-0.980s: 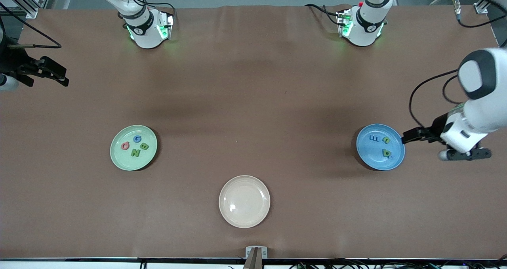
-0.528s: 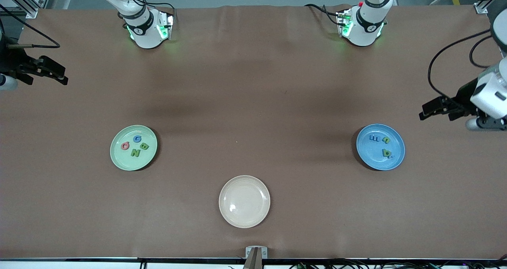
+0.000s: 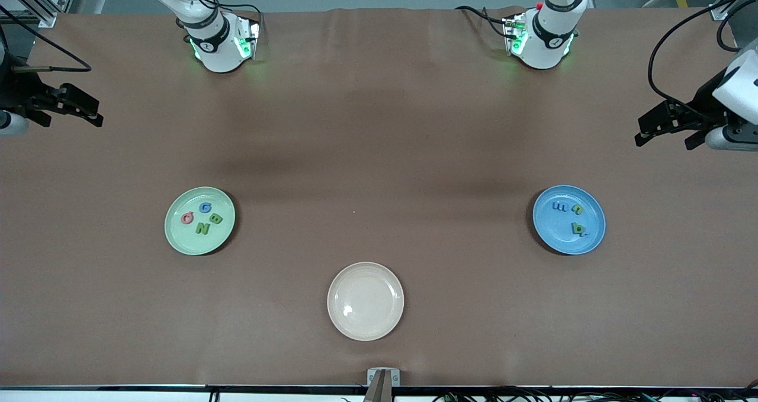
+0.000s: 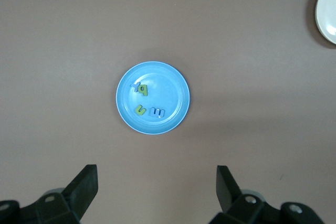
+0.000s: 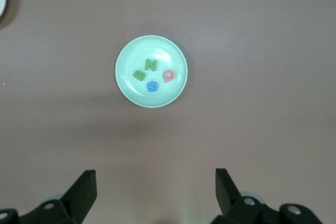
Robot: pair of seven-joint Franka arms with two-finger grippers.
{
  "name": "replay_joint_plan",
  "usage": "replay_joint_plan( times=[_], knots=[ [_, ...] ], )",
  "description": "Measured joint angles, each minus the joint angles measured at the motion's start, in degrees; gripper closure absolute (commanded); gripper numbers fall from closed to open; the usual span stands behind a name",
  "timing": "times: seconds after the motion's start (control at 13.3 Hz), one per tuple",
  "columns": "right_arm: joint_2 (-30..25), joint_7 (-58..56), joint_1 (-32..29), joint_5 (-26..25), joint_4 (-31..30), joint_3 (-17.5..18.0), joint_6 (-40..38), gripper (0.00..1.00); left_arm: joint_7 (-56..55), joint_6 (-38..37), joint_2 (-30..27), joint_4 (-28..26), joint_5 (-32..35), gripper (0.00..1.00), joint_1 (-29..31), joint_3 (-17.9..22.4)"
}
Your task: Sort upper and lower case letters into plates
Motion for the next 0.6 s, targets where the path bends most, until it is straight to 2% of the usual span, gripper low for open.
replay_joint_plan(
  times=[0.6],
  knots=[
    [0.0, -0.02, 0.0, 0.0, -0.02, -0.01, 0.0, 0.0, 0.0, 0.0, -0.83, 1.65, 0.15, 0.01, 0.02, -0.29]
  ],
)
